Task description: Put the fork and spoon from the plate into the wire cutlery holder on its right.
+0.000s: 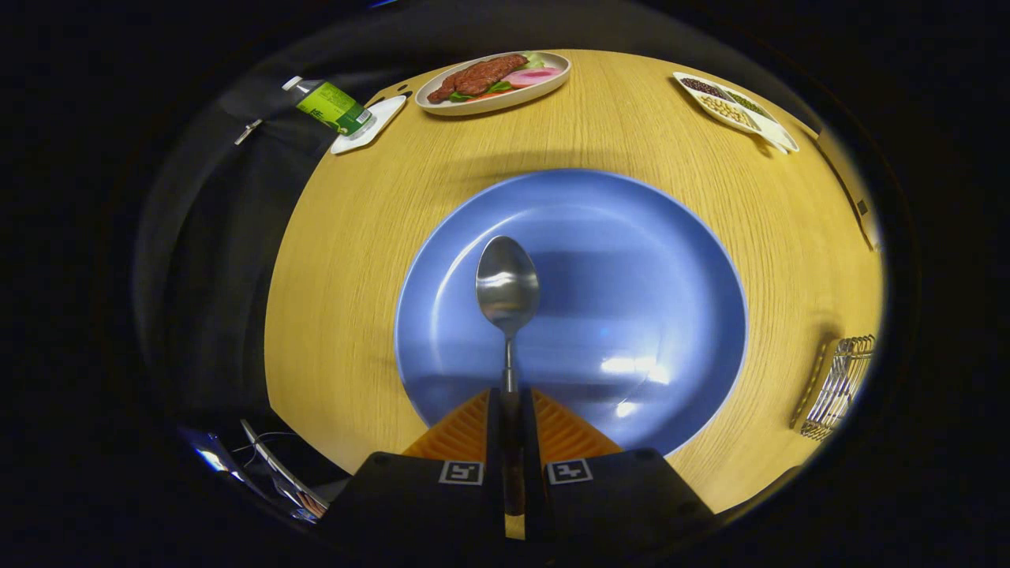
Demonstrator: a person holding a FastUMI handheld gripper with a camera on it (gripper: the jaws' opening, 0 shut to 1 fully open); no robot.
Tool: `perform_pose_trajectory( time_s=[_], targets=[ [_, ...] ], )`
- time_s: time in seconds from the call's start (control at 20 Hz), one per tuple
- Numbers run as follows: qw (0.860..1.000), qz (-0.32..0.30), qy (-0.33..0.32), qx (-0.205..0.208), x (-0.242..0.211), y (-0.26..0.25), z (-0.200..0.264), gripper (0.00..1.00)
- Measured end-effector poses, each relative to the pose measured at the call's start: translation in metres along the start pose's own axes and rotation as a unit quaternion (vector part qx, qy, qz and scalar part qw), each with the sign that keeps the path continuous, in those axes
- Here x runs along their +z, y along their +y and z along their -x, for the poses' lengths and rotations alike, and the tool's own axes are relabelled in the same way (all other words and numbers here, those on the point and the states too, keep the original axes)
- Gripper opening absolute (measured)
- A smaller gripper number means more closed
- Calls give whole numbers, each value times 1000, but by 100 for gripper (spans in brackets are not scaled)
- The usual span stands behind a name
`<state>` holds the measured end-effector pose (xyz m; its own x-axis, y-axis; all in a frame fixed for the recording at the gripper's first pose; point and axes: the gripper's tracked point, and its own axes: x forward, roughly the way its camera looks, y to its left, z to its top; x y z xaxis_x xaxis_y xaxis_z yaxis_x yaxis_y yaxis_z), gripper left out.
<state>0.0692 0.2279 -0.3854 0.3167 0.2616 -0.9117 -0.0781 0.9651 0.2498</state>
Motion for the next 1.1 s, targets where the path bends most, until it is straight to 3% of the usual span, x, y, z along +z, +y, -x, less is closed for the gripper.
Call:
perform_pose_trajectory(
  time_s=[0.4,0.7,1.1],
  targets=[
    [998,46,-9,51,-3,7,21,5],
    [995,82,-22,48,-1,-12,72,5],
    [993,117,-8,23,-11,-85,172,5]
  ],
)
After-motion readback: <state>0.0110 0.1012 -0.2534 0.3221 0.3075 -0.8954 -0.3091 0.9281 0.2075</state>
